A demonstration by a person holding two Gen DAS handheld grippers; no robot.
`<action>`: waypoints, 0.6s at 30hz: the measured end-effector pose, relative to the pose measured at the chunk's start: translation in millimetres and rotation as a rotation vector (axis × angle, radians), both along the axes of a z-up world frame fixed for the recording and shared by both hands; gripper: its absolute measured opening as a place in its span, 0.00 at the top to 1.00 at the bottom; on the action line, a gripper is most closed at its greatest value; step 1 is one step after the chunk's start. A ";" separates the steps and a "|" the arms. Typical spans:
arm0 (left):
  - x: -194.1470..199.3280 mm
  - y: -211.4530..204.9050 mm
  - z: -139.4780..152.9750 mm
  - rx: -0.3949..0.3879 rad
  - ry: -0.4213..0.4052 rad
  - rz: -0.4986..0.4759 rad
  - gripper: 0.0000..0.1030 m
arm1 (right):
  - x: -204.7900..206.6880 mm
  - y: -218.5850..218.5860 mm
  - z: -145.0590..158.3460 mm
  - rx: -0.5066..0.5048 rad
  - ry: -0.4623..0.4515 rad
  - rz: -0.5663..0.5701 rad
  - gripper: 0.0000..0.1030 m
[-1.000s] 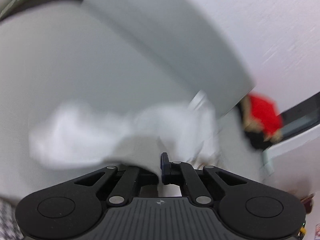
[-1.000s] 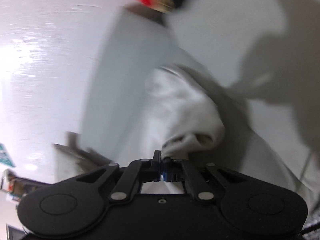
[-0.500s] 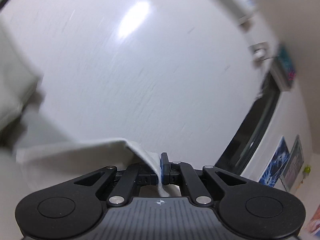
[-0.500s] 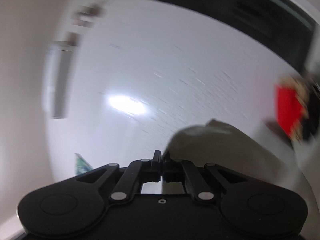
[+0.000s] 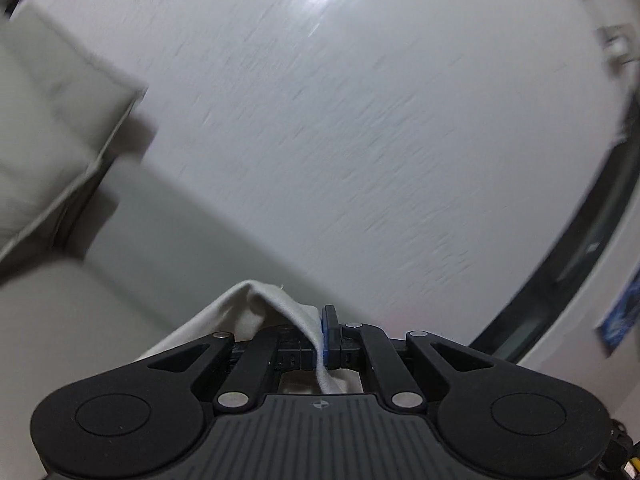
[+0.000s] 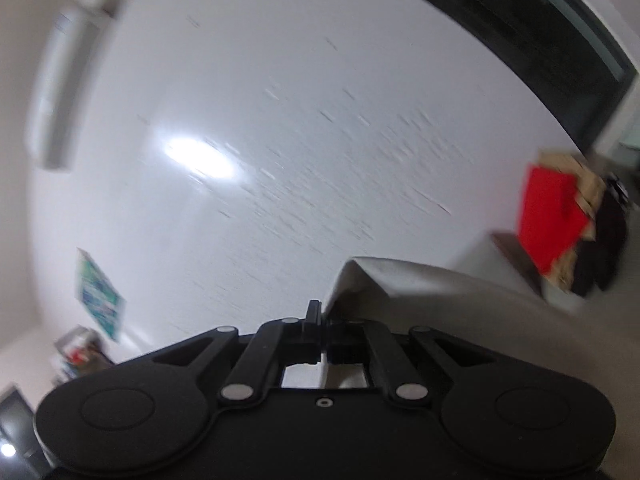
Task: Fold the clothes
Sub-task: 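Lift the T-shirt high with both grippers and shake it out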
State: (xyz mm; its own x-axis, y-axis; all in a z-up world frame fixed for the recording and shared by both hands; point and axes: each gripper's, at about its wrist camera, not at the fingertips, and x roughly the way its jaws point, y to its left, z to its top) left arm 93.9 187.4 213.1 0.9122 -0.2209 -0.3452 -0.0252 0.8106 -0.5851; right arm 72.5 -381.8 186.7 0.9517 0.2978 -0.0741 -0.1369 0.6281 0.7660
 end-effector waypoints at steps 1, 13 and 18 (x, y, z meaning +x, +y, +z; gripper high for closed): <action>9.8 0.1 3.3 0.017 -0.014 0.002 0.99 | 26.1 3.9 -11.9 -0.018 0.057 -0.009 0.98; 34.4 -13.9 -4.1 0.192 -0.230 -0.026 0.98 | 57.9 -17.4 5.9 -0.163 -0.075 -0.077 0.98; 30.6 -23.1 -123.0 0.240 -0.026 -0.023 0.98 | 63.5 -13.0 -98.7 -0.150 0.129 -0.055 0.98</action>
State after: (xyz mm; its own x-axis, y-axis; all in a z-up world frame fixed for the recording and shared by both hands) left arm 124.5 164.3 90.0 0.9171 -0.1562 -0.3669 0.0074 0.9266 -0.3759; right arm 136.1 -394.9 87.9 0.9461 0.2218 -0.2360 -0.0057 0.7401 0.6725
